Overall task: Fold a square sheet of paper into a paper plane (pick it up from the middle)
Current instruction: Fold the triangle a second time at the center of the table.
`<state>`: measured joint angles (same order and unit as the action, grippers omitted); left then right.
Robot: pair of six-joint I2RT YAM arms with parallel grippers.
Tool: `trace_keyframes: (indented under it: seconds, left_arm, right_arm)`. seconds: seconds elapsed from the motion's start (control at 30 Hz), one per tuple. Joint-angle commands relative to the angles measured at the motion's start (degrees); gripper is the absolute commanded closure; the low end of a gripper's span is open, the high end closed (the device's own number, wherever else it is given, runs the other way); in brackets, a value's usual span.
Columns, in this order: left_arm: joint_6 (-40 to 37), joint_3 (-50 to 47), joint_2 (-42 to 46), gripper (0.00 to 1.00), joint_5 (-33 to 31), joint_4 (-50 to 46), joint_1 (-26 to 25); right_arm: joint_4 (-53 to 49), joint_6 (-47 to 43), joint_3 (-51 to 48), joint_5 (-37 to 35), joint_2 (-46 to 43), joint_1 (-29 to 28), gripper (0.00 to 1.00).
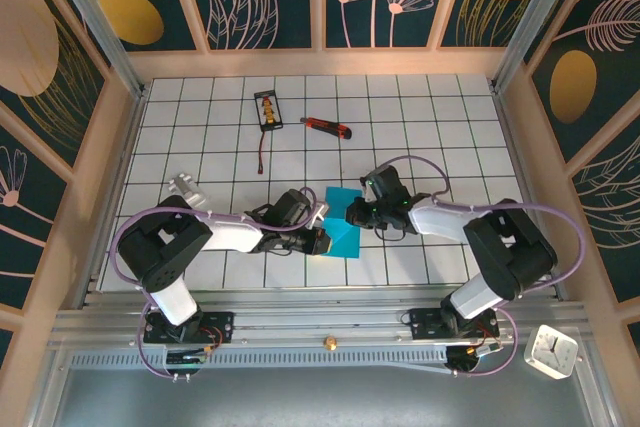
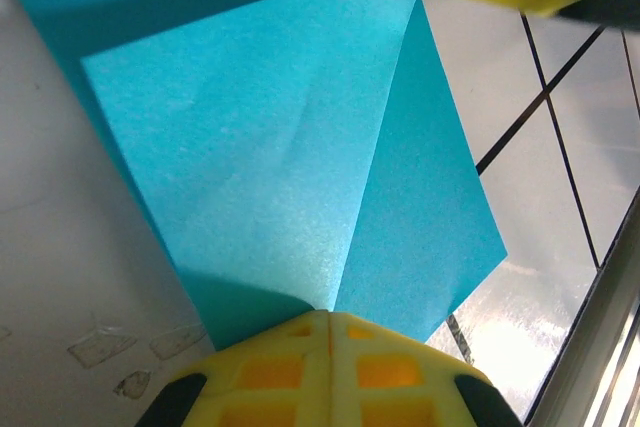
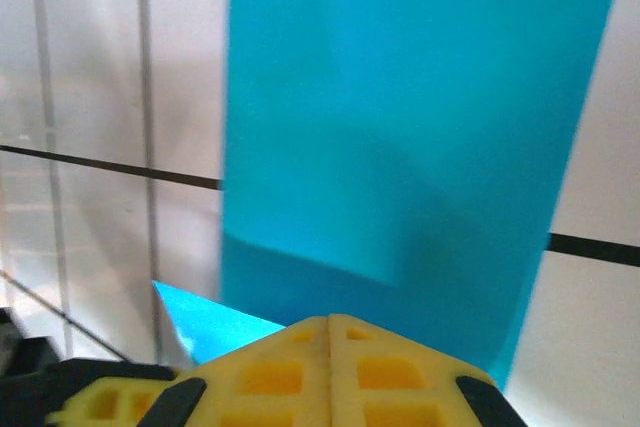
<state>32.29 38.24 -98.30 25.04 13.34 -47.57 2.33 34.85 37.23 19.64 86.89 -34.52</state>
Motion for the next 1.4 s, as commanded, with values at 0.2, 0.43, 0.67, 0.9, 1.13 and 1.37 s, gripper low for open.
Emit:
trace_keyframes:
  seconds: [0.2,0.43,0.67,0.9,1.13,1.37]
  left_arm:
    - [-1.9,-2.68,-2.29,1.0,-3.55,-7.1,0.14]
    - [-1.9,-3.01,-2.38,1.0,-3.42,-7.02,0.19]
    - [-2.23,-3.07,-2.42,1.0,-3.59,-7.87,0.19]
    - [-2.68,-2.83,-2.45,1.0,-3.68,-8.45,0.13]
    - [-3.77,-2.63,-3.33,1.0,-4.42,-10.27,0.18]
    - [-4.78,-2.55,-3.65,1.0,-5.61,-12.42,0.19]
  right_arm:
    - [14.87,9.79,-8.42,2.75,-2.92,-7.66,1.0]
    - [17.23,12.5,-9.07,2.11,0.88,-9.59,1.0]
    - [15.17,11.63,-8.05,0.25,2.9,-9.12,1.0]
    - [12.18,10.67,-7.19,-0.83,3.71,-7.53,1.0]
    - [8.63,8.85,-6.61,-1.97,3.63,-4.97,1.0]
    - [6.41,7.52,-6.13,-2.72,3.93,-2.81,1.0]
